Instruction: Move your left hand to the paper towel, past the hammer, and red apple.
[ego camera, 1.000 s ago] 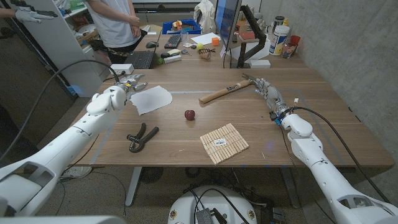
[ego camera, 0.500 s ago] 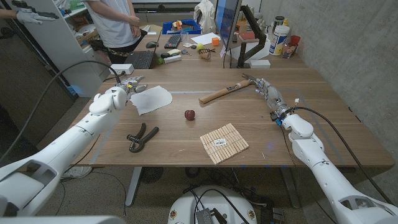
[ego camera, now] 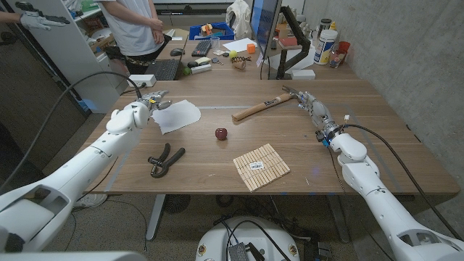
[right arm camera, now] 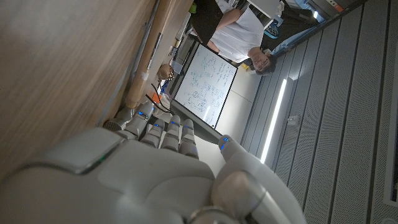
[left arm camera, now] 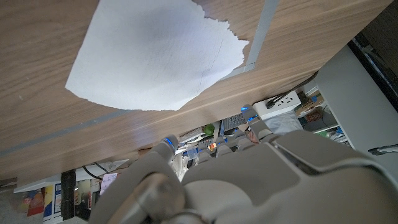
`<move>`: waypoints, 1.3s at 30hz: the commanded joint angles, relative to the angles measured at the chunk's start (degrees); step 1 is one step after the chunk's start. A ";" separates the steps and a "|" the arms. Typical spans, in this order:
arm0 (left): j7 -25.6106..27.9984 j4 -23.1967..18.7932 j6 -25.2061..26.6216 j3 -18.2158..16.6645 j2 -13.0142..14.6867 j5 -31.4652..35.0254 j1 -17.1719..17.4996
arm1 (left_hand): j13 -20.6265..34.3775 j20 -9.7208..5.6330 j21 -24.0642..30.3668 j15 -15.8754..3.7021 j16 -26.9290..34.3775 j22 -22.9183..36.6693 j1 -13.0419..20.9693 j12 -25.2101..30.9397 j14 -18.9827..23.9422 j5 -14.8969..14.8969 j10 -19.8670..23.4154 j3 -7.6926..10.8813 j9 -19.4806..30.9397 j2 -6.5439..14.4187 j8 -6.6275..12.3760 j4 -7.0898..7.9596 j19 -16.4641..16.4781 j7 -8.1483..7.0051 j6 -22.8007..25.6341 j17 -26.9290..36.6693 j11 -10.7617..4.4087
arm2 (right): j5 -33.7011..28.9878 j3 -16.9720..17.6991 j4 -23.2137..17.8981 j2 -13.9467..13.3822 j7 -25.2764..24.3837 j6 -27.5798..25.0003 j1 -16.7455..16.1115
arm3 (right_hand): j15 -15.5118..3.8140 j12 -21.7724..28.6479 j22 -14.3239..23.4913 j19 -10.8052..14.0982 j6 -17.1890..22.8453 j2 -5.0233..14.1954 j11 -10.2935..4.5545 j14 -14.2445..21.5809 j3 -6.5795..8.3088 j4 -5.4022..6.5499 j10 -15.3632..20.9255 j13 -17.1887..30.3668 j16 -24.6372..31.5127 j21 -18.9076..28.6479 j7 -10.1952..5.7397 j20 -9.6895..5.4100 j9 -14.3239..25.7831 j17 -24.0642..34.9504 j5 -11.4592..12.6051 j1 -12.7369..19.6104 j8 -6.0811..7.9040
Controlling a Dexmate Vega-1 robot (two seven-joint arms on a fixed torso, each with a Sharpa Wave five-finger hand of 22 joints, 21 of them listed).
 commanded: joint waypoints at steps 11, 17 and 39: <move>-0.52 1.60 -0.17 0.81 -0.53 0.11 -0.68 | 0.32 -0.52 -0.28 -4.01 0.19 0.10 -0.42 0.38 -10.47 0.14 -2.02 -0.47 0.24 0.09 0.02 0.04 -17.83 -0.28 -0.58 0.16 -0.12 | -0.67 -0.14 -0.60 -0.69 -0.18 0.53 -0.61 | -1.52 0.35 0.11 0.14 0.65 4.30 0.34 -0.45 -0.24 0.06 0.32 0.33 0.01 -0.46 0.09 -5.70 0.23 0.15 0.55 -0.27 0.42; -0.50 2.23 -0.47 1.06 -0.61 0.14 -0.96 | 0.32 -0.57 -0.31 -4.01 0.20 0.10 -0.44 0.38 -10.50 0.16 -2.02 -0.53 0.25 0.13 0.09 0.03 -17.77 -0.28 -0.55 0.15 -0.17 | -0.74 -0.08 -1.07 -0.85 -0.39 0.40 -1.05 | -1.50 0.33 0.11 0.15 0.66 4.28 0.19 -0.43 -0.27 0.05 0.28 0.33 0.02 -0.56 0.02 -5.71 0.24 0.14 0.55 -0.27 0.42; -1.40 3.42 -1.02 1.43 -0.20 0.08 -1.45 | 0.33 -0.52 -0.51 -3.97 0.30 0.12 -0.45 0.47 -10.45 0.25 -1.81 -0.71 0.29 0.36 0.25 0.00 -17.72 -0.28 -0.54 0.10 -0.16 | -1.23 -0.30 -1.58 -1.05 -0.79 0.87 -1.75 | -1.54 0.36 0.12 0.23 1.08 4.23 0.26 -0.44 -0.41 0.08 0.37 0.33 0.01 -0.87 0.22 -5.68 0.25 0.16 0.53 -0.32 0.55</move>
